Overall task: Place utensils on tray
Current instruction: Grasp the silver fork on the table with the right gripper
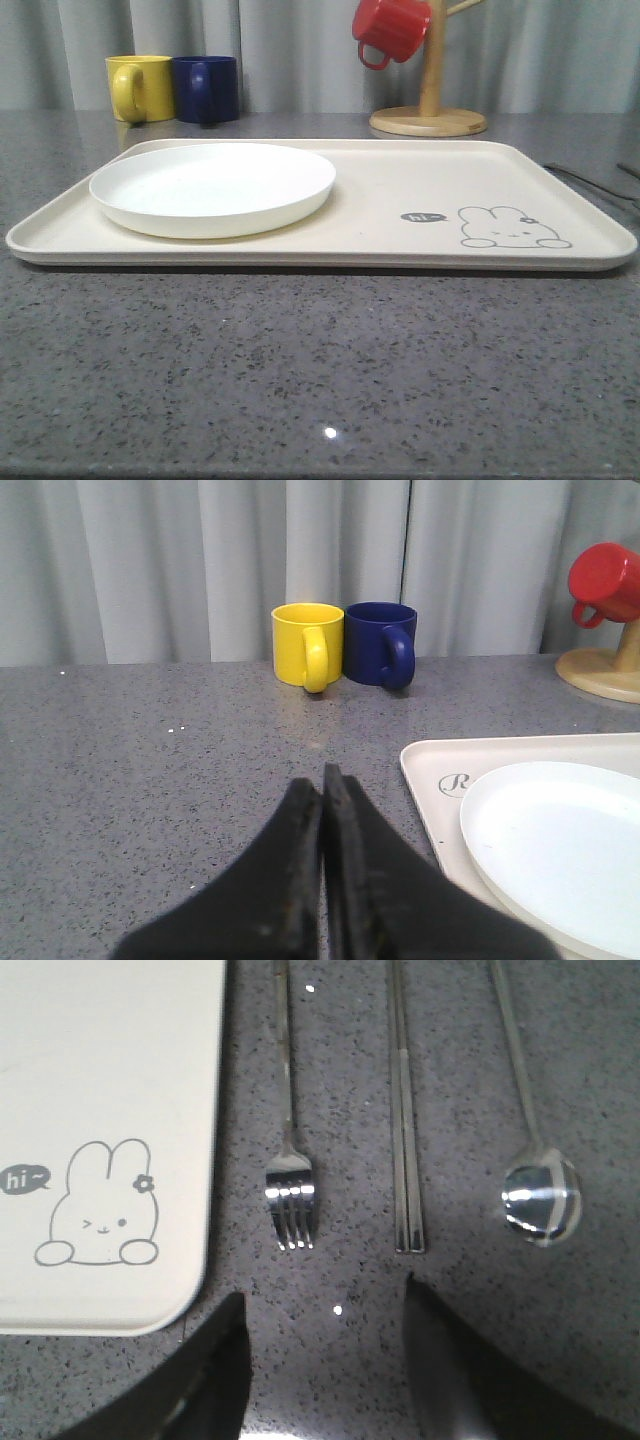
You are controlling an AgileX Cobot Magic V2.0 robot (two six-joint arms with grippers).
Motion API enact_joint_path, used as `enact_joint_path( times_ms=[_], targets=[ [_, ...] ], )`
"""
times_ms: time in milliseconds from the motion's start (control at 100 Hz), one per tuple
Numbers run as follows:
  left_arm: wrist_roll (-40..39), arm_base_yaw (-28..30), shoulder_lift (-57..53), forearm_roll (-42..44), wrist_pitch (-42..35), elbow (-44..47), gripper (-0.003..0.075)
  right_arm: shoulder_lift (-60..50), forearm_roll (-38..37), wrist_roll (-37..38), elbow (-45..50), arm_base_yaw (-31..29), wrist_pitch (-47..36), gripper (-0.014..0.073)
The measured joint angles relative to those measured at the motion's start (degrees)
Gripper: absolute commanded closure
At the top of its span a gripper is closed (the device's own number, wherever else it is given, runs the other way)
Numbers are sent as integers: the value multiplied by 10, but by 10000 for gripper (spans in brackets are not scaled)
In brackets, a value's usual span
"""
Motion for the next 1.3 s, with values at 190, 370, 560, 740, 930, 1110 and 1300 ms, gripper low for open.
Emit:
enact_joint_path(
  times_ms=[190, 370, 560, 740, 930, 1110, 1300],
  targets=[
    [0, 0, 0, 0, 0, 0, 738, 86, 4, -23, -44, 31, -26, 220],
    [0, 0, 0, 0, 0, 0, 738, 184, 4, -32, -93, 37, -31, 220],
    [0, 0, 0, 0, 0, 0, 738, 265, 4, -33, -135, 37, -34, 220],
    [0, 0, 0, 0, 0, 0, 738, 316, 4, -33, -157, 37, -37, 220],
    [0, 0, 0, 0, 0, 0, 738, 348, 4, -34, -162, 37, -38, 220],
    [0, 0, 0, 0, 0, 1, 738, 371, 4, -36, -162, 37, -47, 220],
    [0, 0, 0, 0, 0, 1, 738, 385, 4, -36, -162, 37, -57, 220]
  ],
)
